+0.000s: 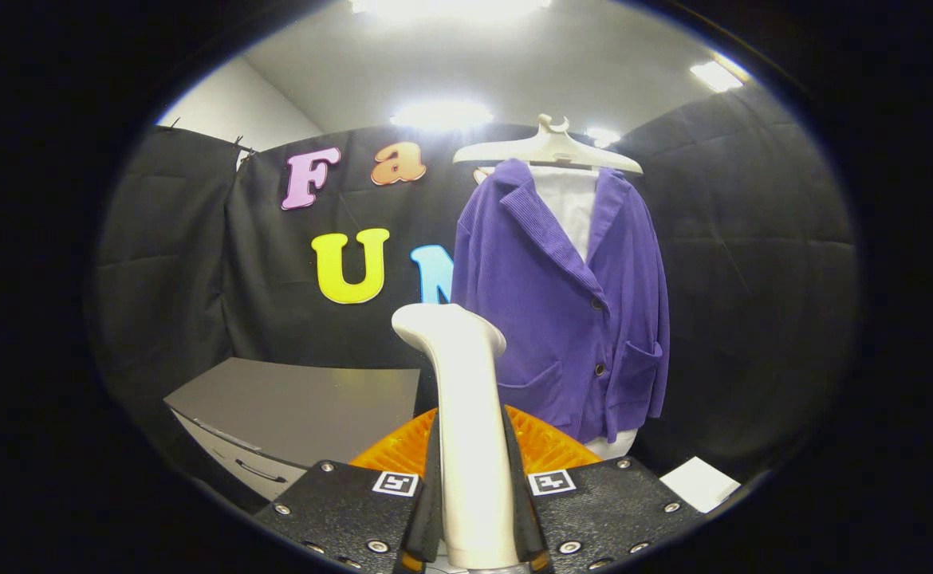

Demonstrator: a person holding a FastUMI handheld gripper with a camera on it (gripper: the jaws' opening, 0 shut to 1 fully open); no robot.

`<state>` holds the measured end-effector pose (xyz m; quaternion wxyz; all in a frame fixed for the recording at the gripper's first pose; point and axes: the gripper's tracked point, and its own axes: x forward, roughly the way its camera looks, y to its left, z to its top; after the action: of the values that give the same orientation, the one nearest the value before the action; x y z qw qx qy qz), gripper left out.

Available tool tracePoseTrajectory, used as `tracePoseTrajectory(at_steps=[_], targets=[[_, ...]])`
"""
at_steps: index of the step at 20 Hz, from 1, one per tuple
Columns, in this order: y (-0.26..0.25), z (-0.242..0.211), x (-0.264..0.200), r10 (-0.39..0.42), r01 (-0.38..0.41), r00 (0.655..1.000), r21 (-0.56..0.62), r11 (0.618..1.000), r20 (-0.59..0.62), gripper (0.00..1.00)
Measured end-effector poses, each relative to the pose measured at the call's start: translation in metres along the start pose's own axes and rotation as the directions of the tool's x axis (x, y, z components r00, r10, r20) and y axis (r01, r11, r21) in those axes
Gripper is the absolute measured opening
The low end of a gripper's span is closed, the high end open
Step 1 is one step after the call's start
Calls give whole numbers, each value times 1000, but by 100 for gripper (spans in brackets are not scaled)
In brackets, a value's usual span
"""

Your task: Iron the clothes twice with a garment steamer, once on the left side and once on the right side.

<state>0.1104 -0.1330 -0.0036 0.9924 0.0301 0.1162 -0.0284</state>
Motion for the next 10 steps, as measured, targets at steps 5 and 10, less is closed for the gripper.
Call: tracePoseTrajectory(at_steps=[5,10], targets=[[34,5,-14,-10,11,999,-11,1000,47,36],[61,7,-26,14,-13,997,-15,1000,76,36]])
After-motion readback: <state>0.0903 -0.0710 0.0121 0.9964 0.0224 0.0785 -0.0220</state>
